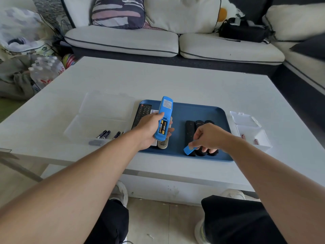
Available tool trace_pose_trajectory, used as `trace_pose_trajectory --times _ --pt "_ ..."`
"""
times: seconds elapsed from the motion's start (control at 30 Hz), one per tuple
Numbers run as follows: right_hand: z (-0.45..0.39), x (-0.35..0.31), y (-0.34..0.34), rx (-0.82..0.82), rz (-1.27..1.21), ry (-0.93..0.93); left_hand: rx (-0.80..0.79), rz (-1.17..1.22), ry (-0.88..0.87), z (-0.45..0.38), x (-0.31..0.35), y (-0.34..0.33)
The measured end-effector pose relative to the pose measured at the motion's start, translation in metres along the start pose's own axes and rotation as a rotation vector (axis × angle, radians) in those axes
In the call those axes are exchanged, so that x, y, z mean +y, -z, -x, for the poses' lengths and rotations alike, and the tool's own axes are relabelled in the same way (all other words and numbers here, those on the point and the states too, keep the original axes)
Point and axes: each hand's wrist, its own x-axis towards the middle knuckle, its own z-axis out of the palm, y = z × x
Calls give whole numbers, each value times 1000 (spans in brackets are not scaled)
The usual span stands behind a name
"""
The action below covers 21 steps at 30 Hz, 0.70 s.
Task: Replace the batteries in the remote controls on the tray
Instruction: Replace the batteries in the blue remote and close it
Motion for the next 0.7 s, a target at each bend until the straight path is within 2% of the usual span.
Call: trace_pose_trajectory --times 0.33,0.5,0.57,0.63,0.7 --pt "-3 -3 -8 -17 256 -47 2 -35 -22 -3 -2 -1" --pt "-5 -6 -4 133 419 -81 -6 -37 -15 -5 -1 -1" --pt "-3 -11 -4 232 330 12 -8 -28 -8 -6 -2 -1" --pt "0 -20 -6 297 157 189 -11 -9 -3 -7 -3 -1" --pt "6 -31 -9 331 85 359 0 14 0 -7 -3 -1"
